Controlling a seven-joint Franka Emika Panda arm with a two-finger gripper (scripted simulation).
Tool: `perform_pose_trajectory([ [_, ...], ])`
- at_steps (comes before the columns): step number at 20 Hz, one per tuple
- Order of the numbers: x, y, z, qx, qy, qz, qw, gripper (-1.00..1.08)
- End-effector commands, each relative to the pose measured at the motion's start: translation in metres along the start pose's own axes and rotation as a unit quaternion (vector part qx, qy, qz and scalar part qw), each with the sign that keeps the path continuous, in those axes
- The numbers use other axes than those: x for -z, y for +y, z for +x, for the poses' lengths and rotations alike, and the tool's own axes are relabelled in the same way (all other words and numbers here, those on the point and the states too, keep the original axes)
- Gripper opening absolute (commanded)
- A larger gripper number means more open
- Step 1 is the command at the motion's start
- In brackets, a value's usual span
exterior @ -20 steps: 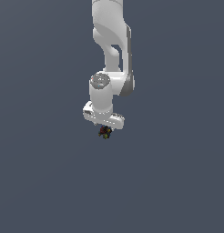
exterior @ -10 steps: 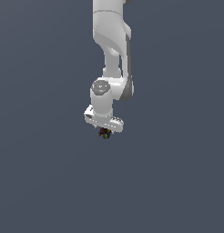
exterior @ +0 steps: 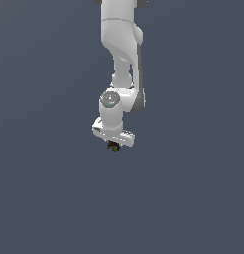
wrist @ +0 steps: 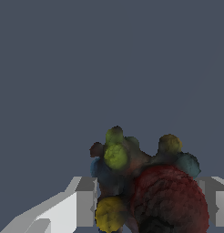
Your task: Pick up the object and move it to a goal position.
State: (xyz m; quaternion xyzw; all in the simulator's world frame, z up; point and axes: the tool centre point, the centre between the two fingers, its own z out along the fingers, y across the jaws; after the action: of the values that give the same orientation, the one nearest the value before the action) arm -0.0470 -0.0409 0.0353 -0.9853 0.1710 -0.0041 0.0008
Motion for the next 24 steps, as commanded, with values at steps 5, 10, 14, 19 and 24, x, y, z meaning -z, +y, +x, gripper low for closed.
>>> perform_pose_trajectory([
  [5, -0.006, 0.001, -0.002, 0.000, -0.004, -0.002, 1.0000, -1.00],
  [10, 0.001, 0.000, 0.000, 0.000, 0.000, 0.000, 1.0000, -1.00],
  [14, 0.010, -0.003, 0.002, 0.000, 0.000, 0.000, 1.0000, -1.00],
  [19, 0.034, -0.011, 0.007, 0.000, 0.000, 0.000, 1.0000, -1.00],
  [24, 0.071, -0.022, 0.015, 0.000, 0.000, 0.000, 1.0000, -1.00],
])
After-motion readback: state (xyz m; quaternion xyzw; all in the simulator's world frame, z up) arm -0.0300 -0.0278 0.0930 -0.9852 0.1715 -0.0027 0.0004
